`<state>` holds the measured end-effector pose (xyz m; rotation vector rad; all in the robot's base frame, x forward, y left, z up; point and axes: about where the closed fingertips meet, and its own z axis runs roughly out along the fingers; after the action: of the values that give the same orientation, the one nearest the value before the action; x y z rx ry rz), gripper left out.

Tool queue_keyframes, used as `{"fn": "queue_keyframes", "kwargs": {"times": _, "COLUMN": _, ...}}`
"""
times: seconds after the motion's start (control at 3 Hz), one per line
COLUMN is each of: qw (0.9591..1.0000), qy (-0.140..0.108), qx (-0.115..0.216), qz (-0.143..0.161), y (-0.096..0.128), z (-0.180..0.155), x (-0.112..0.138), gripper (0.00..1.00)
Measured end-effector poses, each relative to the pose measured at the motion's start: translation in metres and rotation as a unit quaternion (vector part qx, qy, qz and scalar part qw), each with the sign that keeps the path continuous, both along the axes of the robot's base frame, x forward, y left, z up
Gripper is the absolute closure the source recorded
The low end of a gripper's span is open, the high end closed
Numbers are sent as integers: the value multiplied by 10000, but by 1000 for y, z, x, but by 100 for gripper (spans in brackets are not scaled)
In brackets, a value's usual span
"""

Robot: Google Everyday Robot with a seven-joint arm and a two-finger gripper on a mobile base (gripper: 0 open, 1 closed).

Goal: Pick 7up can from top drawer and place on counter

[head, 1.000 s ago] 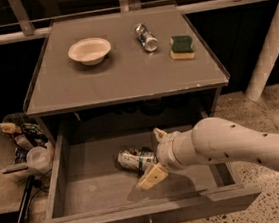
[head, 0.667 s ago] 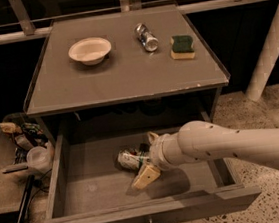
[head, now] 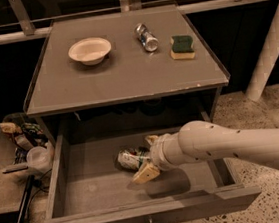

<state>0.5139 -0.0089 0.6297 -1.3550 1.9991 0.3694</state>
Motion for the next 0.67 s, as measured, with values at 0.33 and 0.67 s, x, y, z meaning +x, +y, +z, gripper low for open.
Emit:
{"fn": "queue_keyframes", "kwargs": {"times": 0.33, "qw": 10000, "qy": 0, "qx": 0, "qz": 0, "y": 0, "z": 0, "x": 0, "gripper": 41}}
{"fn": "queue_keyframes", "kwargs": {"times": 0.67, "qw": 10000, "qy": 0, "qx": 0, "qz": 0, "y": 0, "z": 0, "x": 0, "gripper": 64}}
